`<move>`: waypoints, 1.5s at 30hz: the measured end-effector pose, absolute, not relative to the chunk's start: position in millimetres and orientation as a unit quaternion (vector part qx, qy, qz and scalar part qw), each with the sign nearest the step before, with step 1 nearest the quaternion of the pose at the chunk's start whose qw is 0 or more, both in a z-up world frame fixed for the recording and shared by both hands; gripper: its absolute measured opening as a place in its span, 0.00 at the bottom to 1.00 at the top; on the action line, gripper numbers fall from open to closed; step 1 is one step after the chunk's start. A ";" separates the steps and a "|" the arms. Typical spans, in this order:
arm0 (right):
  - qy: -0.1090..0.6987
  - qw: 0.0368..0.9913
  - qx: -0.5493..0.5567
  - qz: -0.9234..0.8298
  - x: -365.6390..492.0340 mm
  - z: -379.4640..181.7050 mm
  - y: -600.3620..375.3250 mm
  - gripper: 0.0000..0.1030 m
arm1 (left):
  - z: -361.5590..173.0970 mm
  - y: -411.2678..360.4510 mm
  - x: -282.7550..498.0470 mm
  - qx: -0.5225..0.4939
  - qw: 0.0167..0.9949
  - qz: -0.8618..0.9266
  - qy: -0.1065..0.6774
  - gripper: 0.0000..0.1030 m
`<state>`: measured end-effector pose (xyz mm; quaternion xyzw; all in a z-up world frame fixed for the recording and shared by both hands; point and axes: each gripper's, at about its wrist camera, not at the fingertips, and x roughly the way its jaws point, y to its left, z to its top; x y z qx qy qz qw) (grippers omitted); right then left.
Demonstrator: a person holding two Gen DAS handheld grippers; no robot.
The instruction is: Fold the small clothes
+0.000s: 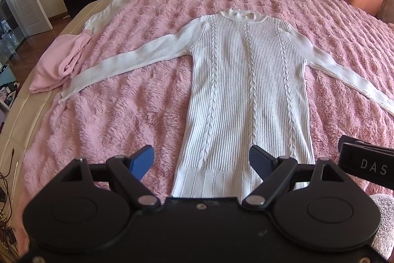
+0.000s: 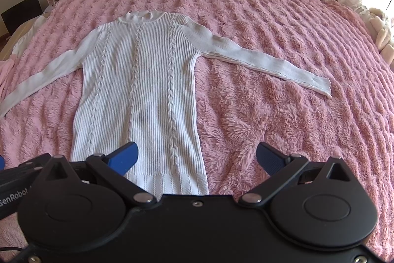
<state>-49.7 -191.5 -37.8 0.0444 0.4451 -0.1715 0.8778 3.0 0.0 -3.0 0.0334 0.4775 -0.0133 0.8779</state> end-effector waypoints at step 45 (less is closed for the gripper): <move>0.303 0.921 -0.011 -0.246 -57.3 -32.4 -248.0 1.00 | -0.7 -65.9 59.3 0.050 0.895 -0.101 0.432 0.87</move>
